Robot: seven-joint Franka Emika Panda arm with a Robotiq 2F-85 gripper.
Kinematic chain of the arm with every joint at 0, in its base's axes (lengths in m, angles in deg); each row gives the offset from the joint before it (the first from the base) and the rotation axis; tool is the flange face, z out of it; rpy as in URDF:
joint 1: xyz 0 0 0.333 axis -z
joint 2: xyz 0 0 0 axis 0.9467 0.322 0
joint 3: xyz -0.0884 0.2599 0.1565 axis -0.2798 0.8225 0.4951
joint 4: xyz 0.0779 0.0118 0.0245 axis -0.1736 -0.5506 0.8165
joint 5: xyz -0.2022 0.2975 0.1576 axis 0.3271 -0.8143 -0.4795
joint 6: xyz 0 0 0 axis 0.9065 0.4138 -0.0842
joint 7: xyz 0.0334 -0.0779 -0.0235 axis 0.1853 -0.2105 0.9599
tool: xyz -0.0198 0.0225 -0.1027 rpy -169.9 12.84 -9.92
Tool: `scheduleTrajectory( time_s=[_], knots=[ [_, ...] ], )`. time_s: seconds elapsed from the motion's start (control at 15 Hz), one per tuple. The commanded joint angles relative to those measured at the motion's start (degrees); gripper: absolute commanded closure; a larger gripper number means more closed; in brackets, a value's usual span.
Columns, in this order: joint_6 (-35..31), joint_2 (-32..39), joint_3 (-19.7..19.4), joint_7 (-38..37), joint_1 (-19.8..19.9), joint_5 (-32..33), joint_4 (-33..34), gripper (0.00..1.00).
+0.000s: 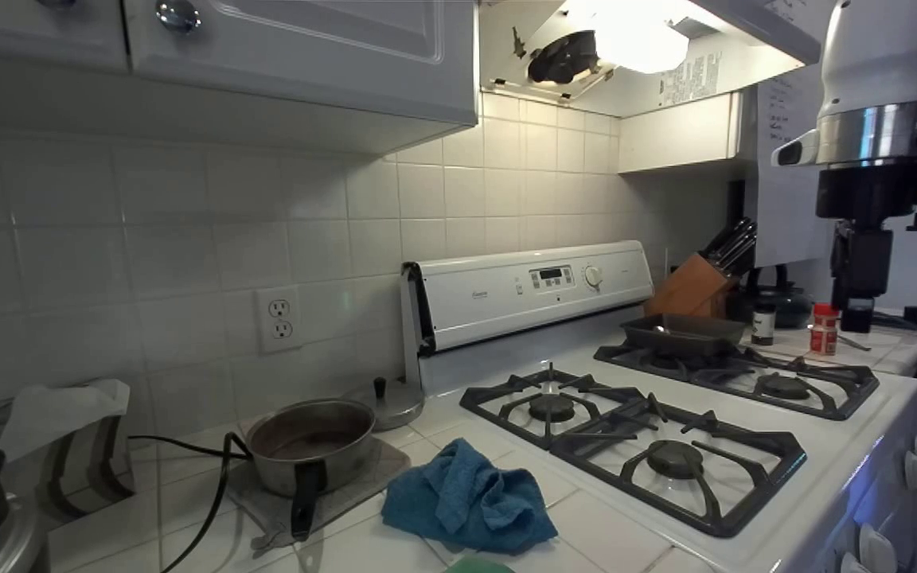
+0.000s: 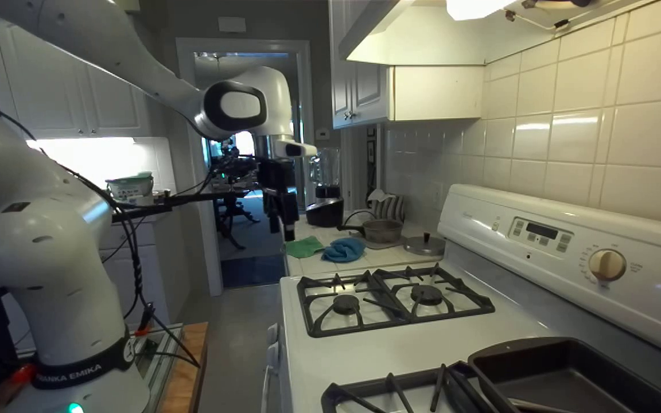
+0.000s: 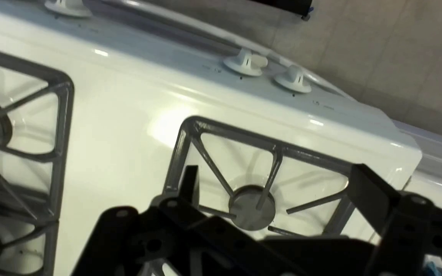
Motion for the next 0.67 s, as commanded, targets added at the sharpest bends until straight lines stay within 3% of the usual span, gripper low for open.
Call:
scheduleTrajectory(
  time_s=[0.0,0.27,0.6],
  knots=[
    [-7.5,8.8,0.0,4.1,-0.2,4.1,5.5,0.00],
    [-17.6,16.1,-1.1,9.1,-1.9,2.2,9.6,0.00],
    [-22.4,25.0,-0.9,12.9,-4.5,-2.6,15.5,0.00]
  ],
)
